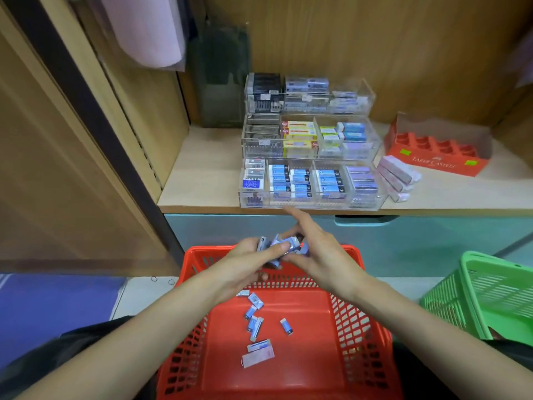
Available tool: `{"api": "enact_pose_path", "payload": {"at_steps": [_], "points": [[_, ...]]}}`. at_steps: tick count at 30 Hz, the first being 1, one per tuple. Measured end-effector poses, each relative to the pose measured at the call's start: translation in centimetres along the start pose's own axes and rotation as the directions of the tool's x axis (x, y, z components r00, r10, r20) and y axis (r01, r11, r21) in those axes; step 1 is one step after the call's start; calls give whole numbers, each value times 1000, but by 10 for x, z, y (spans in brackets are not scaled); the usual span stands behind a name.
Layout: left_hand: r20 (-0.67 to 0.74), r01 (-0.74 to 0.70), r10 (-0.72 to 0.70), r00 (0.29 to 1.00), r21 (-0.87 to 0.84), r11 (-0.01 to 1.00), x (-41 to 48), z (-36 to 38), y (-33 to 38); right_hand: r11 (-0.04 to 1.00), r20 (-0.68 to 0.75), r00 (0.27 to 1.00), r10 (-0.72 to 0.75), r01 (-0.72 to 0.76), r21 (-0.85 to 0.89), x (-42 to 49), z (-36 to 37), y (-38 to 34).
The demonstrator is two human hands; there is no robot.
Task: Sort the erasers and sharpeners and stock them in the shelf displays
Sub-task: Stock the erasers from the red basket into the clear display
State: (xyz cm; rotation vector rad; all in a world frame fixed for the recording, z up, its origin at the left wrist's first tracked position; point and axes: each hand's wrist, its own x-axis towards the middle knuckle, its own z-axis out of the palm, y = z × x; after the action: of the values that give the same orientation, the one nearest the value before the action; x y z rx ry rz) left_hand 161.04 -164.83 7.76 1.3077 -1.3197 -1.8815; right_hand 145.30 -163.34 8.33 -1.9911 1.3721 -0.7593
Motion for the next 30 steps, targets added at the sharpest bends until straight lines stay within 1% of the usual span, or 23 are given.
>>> {"api": "enact_pose_path", "payload": {"at_steps": [7,11,14,18,25,28,30], "points": [[-81,-30,32,996,22,999,11,-5,14,993,1,1000,15,-15,120,9,-10,-5],[-131,-39,36,991,-20,999,14,-6,25,949,-40,984,174,-157,273,13,-31,-7],[-152,-56,47,987,-56,997,13,-5,34,914,-73,960,269,-231,334,14,-39,-3],[-151,-100,88,985,-75,992,13,-8,42,881,-110,943,314,-246,405,11,-47,-4],[-189,-130,103,976,-135,982,21,-7,49,765,-180,868,463,-288,576,12,-54,-6],[-176,-141,118,977,-124,982,23,-3,51,736,-215,836,504,-286,614,13,-57,-6],[-160,-147,129,979,-108,983,25,-2,51,684,-206,823,530,-271,678,13,-59,-6]]}}
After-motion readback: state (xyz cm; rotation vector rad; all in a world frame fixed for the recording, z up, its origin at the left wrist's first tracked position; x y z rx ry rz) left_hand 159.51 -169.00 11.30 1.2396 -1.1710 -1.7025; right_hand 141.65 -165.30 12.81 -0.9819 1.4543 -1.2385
